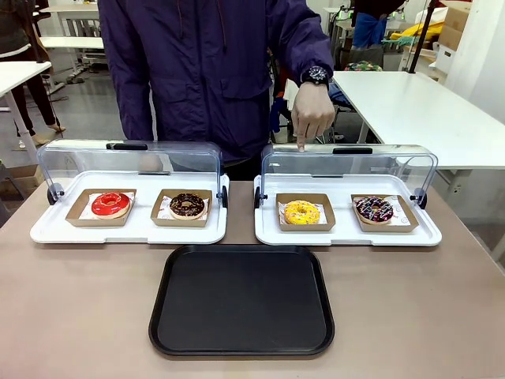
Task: Move the third donut from the left to the tray.
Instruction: Pick up the Paper togo box containing the Donut indicated by the person and place it on the Handle tray.
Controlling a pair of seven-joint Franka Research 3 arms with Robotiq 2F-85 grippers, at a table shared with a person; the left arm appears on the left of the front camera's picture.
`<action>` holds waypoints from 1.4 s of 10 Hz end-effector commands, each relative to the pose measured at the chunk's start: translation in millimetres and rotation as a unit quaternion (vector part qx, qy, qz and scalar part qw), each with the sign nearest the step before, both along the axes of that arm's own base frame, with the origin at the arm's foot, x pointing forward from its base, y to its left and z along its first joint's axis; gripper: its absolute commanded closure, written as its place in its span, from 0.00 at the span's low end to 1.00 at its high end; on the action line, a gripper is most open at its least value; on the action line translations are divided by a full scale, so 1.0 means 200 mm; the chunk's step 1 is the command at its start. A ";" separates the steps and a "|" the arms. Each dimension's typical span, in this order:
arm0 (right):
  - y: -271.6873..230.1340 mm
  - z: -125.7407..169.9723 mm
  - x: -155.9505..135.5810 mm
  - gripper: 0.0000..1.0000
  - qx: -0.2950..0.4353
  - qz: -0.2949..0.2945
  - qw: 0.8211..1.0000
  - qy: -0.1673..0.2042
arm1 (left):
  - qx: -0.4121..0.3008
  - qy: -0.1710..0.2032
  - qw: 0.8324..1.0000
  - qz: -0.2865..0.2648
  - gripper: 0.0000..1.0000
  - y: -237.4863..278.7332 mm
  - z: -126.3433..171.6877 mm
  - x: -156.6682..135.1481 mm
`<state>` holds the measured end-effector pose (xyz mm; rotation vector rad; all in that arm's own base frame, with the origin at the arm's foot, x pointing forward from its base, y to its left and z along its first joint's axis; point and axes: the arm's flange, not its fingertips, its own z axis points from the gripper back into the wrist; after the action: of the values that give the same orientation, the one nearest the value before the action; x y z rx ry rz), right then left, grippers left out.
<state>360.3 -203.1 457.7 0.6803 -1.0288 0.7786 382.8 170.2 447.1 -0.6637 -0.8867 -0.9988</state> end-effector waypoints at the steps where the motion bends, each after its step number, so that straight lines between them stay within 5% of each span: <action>1: 0.00 0.00 0.01 0.00 0.005 0.002 1.000 -0.015 | 0.002 -0.002 1.000 -0.003 0.00 0.01 0.01 0.00; 5: 0.00 0.00 0.00 0.00 0.000 0.000 1.000 0.000 | 0.002 -0.002 1.000 -0.003 0.00 0.01 0.01 0.00; 9: 0.26 0.31 0.32 0.00 -0.075 0.024 0.996 0.034 | 0.002 -0.002 1.000 -0.003 0.00 0.01 0.01 0.00; 14: 0.99 0.29 0.57 0.00 -0.288 0.132 0.946 0.071 | 0.002 -0.002 1.000 -0.003 0.00 0.01 0.01 0.00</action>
<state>470.0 -21.6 521.8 0.4270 -0.6213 1.1427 384.3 170.7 446.4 -0.6637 -0.8831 -0.9984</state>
